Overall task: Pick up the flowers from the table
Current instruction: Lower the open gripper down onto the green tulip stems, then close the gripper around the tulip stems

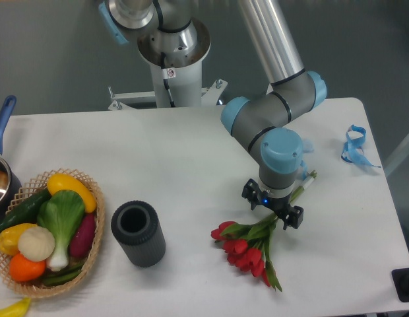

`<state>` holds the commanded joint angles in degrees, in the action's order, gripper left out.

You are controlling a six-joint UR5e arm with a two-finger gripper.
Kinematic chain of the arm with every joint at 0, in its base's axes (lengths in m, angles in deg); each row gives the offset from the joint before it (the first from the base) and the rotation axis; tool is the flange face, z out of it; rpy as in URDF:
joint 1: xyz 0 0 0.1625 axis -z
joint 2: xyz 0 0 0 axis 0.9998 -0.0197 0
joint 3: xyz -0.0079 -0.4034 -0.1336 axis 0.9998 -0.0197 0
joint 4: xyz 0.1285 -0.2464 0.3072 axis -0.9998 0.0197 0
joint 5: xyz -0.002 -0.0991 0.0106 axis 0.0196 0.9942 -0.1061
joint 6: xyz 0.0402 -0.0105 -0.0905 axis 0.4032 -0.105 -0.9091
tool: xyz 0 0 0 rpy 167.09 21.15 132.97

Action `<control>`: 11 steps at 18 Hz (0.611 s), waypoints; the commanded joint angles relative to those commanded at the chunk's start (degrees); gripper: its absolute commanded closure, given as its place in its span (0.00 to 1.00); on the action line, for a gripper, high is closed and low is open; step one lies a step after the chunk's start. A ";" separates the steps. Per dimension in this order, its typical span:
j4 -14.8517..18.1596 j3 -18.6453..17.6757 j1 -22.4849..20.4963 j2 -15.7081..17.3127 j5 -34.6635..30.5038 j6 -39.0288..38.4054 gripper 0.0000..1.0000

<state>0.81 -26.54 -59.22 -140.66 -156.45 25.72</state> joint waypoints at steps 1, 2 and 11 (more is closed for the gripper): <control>0.00 -0.09 0.00 0.00 0.00 0.00 0.24; 0.00 0.00 0.00 0.00 0.00 0.00 0.33; 0.09 0.00 0.09 0.17 -0.09 -0.44 0.83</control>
<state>0.90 -26.54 -59.14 -140.49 -156.53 25.28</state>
